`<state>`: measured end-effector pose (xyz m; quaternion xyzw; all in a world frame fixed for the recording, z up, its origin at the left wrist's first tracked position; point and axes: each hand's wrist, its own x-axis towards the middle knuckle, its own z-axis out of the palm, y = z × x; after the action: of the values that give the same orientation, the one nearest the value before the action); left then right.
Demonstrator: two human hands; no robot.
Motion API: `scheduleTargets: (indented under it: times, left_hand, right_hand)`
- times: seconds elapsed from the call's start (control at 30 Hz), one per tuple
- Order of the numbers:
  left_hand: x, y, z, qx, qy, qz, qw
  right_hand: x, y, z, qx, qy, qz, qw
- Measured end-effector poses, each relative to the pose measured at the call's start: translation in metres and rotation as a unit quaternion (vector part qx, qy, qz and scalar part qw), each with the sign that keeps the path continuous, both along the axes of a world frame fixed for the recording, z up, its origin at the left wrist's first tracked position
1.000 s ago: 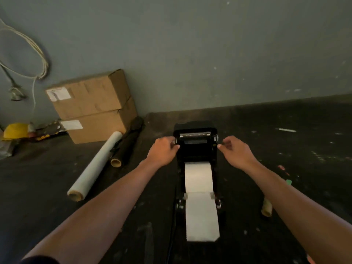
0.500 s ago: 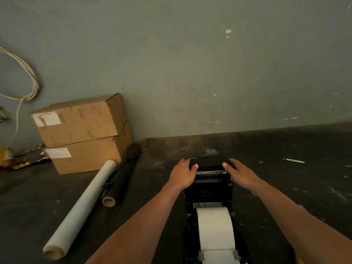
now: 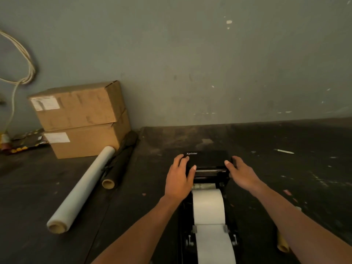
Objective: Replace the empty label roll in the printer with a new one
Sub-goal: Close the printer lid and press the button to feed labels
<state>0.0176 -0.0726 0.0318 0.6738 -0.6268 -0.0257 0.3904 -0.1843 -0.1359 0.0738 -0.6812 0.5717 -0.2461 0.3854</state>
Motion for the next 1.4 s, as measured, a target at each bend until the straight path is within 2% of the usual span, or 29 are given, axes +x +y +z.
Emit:
scheduleTargets:
  times: [0.1,0.2,0.3,0.43,0.67,0.97,1.17,1.23,1.33,1.37,1.4]
  left_hand:
    - [-0.01,0.01,-0.005,-0.042,0.029,0.014,0.999]
    - [-0.014,0.023,-0.006,-0.052,0.134,0.041,0.989]
    - [-0.015,0.033,-0.003,0.031,0.268,0.079,0.96]
    - [-0.025,0.053,-0.006,0.115,0.347,0.071,0.928]
    - [-0.04,0.098,-0.033,0.153,0.305,0.031,0.94]
    - [-0.052,0.129,-0.075,0.186,0.279,0.055,0.941]
    - [-0.048,0.128,-0.067,0.195,0.285,0.039,0.938]
    - [-0.043,0.115,-0.059,0.216,0.335,0.056,0.915]
    - [-0.036,0.082,-0.047,0.305,0.435,0.142,0.835]
    - [-0.037,0.072,-0.046,0.327,0.448,0.154,0.818]
    - [-0.038,0.065,-0.046,0.338,0.444,0.16,0.814]
  right_hand:
    - [-0.007,0.009,-0.002,0.011,0.002,0.008,1.0]
    - [-0.012,0.021,-0.006,0.011,-0.013,0.007,1.0]
    - [-0.018,0.039,-0.016,0.025,-0.037,0.001,0.999]
    - [-0.032,0.064,-0.038,0.044,-0.06,0.002,0.997]
    - [-0.045,0.097,-0.064,0.077,-0.044,-0.02,0.996]
    - [-0.041,0.133,-0.099,0.089,-0.058,-0.054,0.993]
    - [-0.041,0.132,-0.1,0.093,-0.071,-0.067,0.991]
    - [-0.037,0.123,-0.096,0.107,-0.09,-0.088,0.986]
    - [-0.023,0.105,-0.09,0.124,-0.082,-0.096,0.984]
    - [-0.019,0.101,-0.088,0.125,-0.079,-0.098,0.984]
    - [-0.015,0.098,-0.087,0.124,-0.079,-0.102,0.984]
